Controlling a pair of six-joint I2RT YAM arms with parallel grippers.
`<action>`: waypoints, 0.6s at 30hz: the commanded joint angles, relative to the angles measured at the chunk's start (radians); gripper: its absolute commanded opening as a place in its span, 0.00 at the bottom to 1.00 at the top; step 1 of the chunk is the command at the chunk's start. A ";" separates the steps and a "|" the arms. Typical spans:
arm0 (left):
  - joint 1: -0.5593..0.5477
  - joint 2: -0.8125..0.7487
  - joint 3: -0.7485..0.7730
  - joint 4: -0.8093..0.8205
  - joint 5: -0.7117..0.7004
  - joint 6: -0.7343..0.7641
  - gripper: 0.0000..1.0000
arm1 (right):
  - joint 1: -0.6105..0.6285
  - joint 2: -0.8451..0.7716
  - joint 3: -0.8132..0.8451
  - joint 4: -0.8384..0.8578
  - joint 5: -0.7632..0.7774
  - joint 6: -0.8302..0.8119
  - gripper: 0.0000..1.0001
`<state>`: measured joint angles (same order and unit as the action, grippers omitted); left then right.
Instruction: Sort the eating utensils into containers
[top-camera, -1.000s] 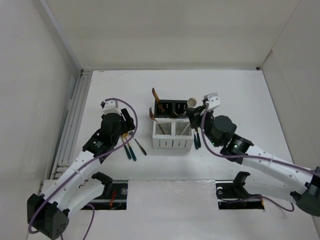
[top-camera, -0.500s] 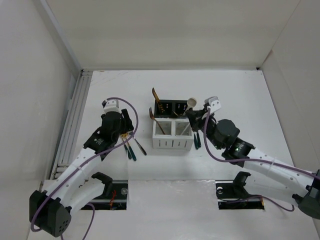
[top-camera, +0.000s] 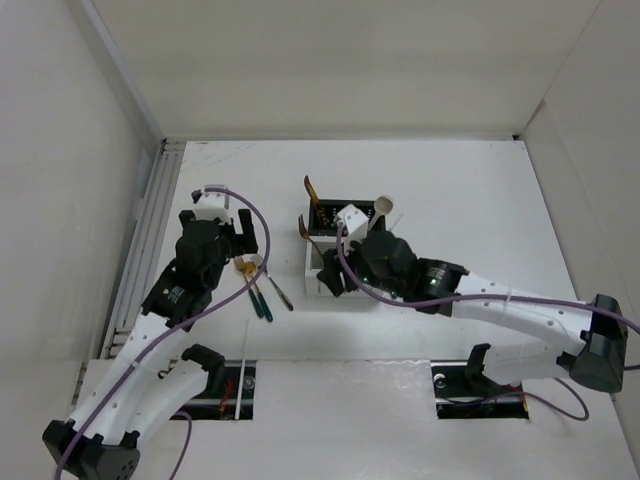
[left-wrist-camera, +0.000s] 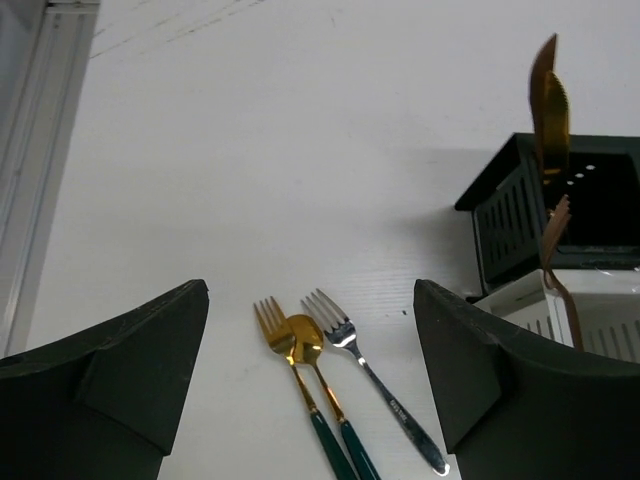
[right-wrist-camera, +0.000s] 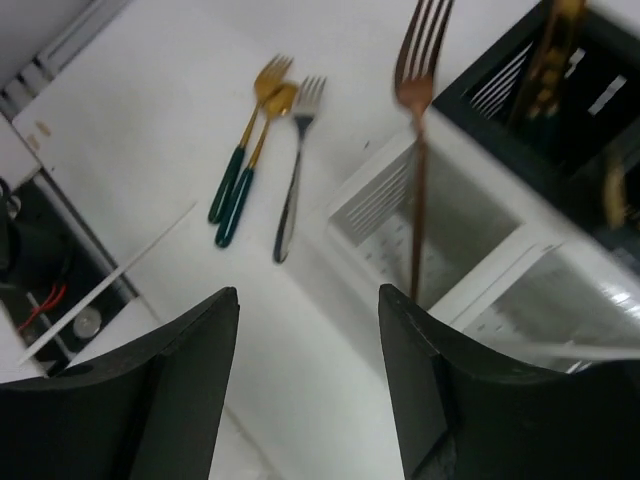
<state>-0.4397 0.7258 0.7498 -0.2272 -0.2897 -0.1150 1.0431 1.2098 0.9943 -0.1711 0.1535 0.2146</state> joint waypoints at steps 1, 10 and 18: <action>0.027 -0.026 0.057 -0.035 -0.068 -0.028 0.81 | 0.072 0.029 0.050 -0.122 0.141 0.235 0.63; 0.065 -0.127 0.068 -0.026 -0.239 0.115 0.81 | 0.279 0.364 0.387 -0.548 0.402 0.640 0.70; 0.187 -0.212 0.141 -0.017 -0.217 0.178 0.82 | 0.336 0.568 0.438 -0.270 0.167 0.746 0.55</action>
<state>-0.2630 0.5381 0.8410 -0.2794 -0.5037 0.0189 1.3819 1.7550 1.3830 -0.5716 0.4065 0.8635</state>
